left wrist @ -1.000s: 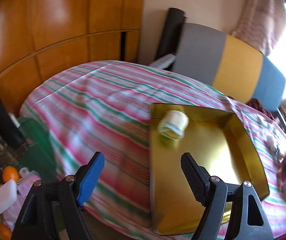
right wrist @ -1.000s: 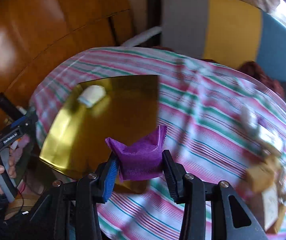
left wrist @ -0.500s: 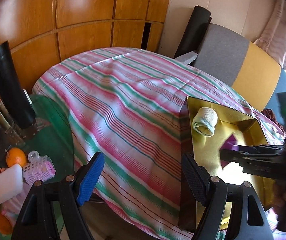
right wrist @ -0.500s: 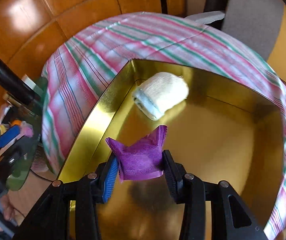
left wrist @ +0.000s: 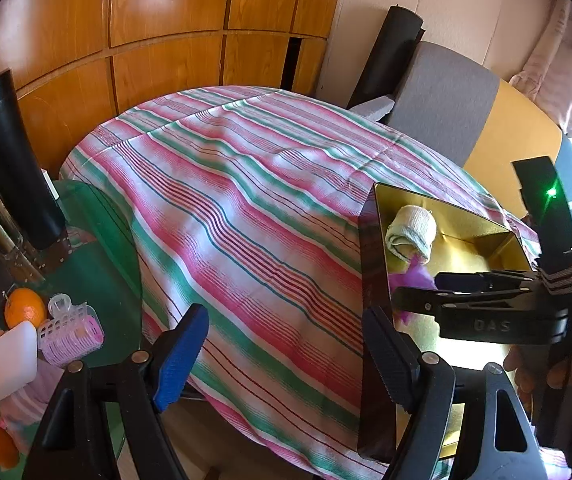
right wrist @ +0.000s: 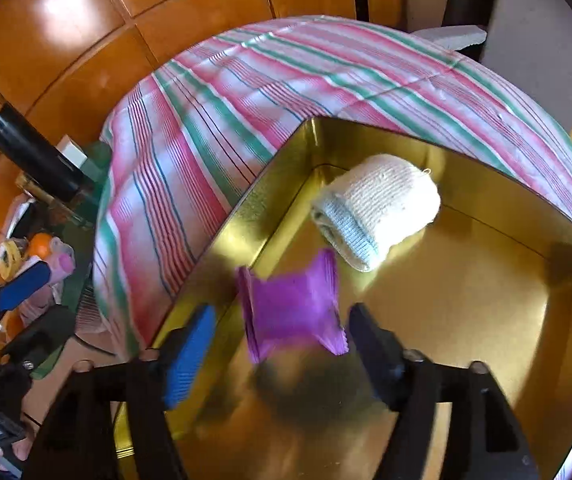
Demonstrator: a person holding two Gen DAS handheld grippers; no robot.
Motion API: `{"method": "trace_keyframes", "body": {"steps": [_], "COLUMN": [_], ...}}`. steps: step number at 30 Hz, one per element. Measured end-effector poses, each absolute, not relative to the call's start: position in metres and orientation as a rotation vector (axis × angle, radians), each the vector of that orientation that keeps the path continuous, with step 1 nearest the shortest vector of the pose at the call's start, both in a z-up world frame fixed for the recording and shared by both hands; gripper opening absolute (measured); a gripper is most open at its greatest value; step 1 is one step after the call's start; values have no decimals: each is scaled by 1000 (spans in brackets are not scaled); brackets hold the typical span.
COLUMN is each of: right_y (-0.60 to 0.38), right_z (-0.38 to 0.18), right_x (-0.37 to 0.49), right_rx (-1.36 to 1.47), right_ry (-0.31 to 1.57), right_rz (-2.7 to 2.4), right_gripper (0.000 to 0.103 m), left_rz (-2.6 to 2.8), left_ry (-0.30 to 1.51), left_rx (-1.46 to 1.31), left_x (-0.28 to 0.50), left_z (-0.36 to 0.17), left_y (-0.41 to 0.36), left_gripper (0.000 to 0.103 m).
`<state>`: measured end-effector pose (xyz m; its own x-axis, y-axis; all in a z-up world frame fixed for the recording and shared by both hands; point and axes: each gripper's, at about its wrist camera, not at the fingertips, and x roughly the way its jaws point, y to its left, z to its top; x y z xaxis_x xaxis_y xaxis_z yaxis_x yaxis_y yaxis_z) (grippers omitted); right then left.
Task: Organize objects
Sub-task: 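Carry the purple pouch to the tray and open the right tool, then move both tools back toward the pile of sponges and boxes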
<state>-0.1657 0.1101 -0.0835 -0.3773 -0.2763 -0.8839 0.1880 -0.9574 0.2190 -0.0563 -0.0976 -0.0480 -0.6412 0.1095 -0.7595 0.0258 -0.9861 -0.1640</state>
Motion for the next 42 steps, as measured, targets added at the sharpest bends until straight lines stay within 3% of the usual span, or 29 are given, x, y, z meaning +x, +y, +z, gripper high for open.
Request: {"method": "trace_keyframes", "body": {"steps": [21, 35, 42], "right_y": [218, 351, 438], "right_z": [-22, 2, 9], "right_x": [-19, 91, 176], "right_rx": [1429, 1418, 1411], "right_ry": [-287, -589, -924], "right_rz": [-2787, -3117, -3365], "right_gripper": [79, 82, 83], "left_rz": [2754, 2600, 2487], "left_ry": [-47, 135, 220], "left_rx": [-1130, -1067, -1023], "left_x": [-33, -19, -14], "left_z": [-11, -2, 1], "left_y": [-41, 38, 87], "left_gripper": [83, 88, 88]}}
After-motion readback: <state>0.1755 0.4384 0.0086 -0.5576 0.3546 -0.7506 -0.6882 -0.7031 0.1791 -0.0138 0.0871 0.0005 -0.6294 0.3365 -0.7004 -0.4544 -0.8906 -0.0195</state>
